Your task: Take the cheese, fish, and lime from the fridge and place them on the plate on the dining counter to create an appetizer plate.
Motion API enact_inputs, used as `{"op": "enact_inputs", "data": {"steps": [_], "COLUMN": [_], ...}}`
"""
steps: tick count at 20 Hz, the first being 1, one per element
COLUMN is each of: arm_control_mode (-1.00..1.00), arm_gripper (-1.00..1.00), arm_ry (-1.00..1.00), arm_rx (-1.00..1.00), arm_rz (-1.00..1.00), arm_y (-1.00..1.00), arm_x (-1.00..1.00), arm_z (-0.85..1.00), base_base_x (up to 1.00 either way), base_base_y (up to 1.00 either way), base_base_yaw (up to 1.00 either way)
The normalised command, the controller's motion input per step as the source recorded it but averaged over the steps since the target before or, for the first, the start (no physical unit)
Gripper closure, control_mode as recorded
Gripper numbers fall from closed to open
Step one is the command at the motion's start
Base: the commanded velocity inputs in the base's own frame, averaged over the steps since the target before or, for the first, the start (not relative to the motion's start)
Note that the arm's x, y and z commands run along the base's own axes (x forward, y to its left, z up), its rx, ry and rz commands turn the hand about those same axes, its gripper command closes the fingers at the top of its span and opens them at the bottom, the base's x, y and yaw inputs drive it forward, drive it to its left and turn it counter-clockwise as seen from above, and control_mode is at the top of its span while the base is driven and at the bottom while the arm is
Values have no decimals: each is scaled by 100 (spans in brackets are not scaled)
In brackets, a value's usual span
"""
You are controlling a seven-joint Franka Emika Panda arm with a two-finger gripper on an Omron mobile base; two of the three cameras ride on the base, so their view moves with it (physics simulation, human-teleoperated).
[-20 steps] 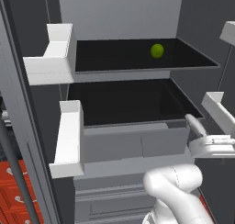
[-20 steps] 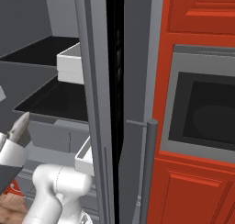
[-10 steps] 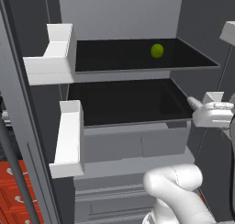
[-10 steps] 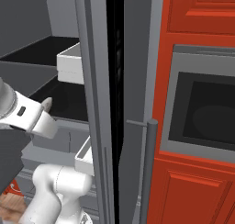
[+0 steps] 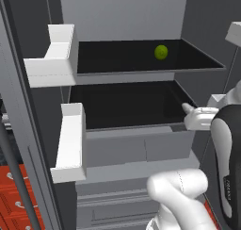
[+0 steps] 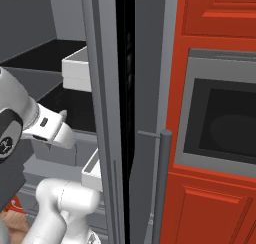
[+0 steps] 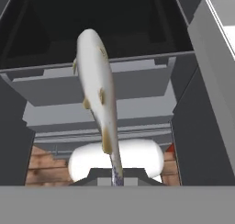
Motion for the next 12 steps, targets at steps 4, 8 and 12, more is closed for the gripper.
{"op": "enact_inputs", "data": {"steps": [4, 8, 12], "arm_control_mode": [100, 100, 100], "arm_gripper": [100, 100, 100], "arm_ry": [0, 0, 0], "arm_rx": [0, 0, 0], "arm_rz": [0, 0, 0], "arm_y": [0, 0, 0], "arm_x": [0, 0, 0], "arm_z": [-21, 0, 0], "base_base_x": [0, -9, -45], "base_base_y": [0, 10, 16], "base_base_yaw": [0, 0, 5]}}
